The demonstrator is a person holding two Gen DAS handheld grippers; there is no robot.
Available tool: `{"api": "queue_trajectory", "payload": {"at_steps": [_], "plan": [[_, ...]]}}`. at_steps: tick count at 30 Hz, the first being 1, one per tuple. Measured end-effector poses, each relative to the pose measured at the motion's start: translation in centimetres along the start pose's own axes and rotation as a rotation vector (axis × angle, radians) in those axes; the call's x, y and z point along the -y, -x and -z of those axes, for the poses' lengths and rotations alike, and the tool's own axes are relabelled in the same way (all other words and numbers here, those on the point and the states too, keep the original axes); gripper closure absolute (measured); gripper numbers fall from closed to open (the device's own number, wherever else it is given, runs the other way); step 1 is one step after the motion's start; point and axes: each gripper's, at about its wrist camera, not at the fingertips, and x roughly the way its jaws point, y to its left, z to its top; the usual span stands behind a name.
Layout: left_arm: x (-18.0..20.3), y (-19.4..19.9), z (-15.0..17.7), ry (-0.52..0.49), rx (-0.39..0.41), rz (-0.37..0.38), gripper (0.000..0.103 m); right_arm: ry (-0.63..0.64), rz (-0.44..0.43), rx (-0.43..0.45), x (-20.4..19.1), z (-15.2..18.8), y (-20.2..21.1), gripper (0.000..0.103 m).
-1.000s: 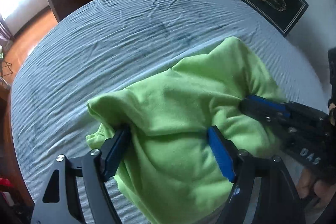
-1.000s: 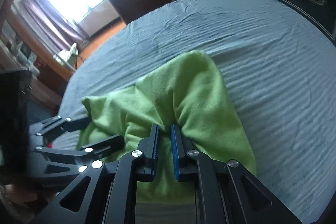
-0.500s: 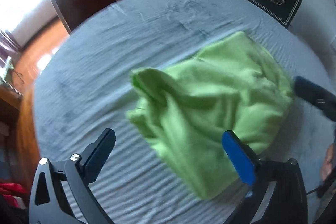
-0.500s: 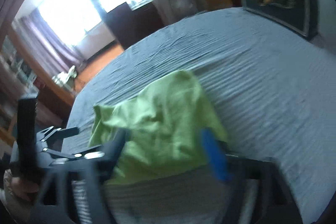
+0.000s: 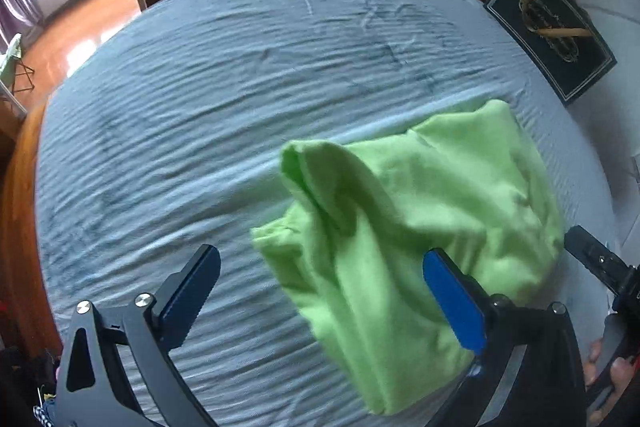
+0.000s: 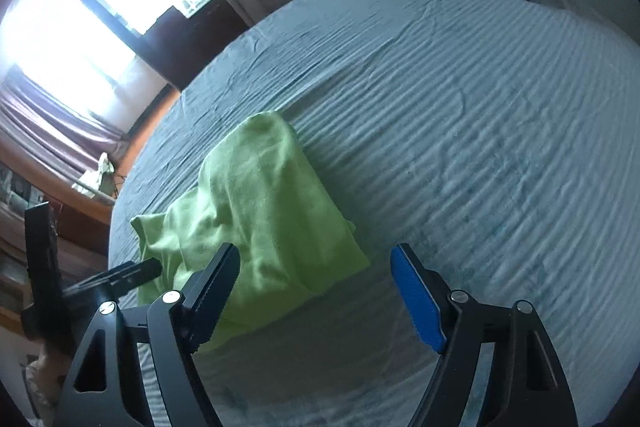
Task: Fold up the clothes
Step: 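Grasp the folded t-shirt end with the left tool while the right tool grasps it too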
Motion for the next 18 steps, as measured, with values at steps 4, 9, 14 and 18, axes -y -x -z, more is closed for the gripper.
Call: {"api": "queue_trajectory", "payload": {"at_steps": [4, 9, 14, 18], "plan": [[0.6, -0.8, -0.2, -0.012, -0.014, -0.007, 0.000, -0.002, 0.012, -0.047, -0.1, -0.9, -1.1, 0.024], [1.0, -1.3, -0.4, -0.042, -0.019, -0.016, 0.000, 0.017, 0.020, -0.091, -1.0, -1.5, -2.2, 0.022], [1.1, -0.6, -0.6, -0.051, -0.016, 0.041, 0.051, 0.063, 0.019, -0.115, -3.0, -1.5, -3.0, 0.060], [1.2, -0.8, -0.9, -0.047, -0.025, 0.067, 0.062, 0.018, -0.003, -0.112, -2.3, -1.7, -3.0, 0.064]]}}
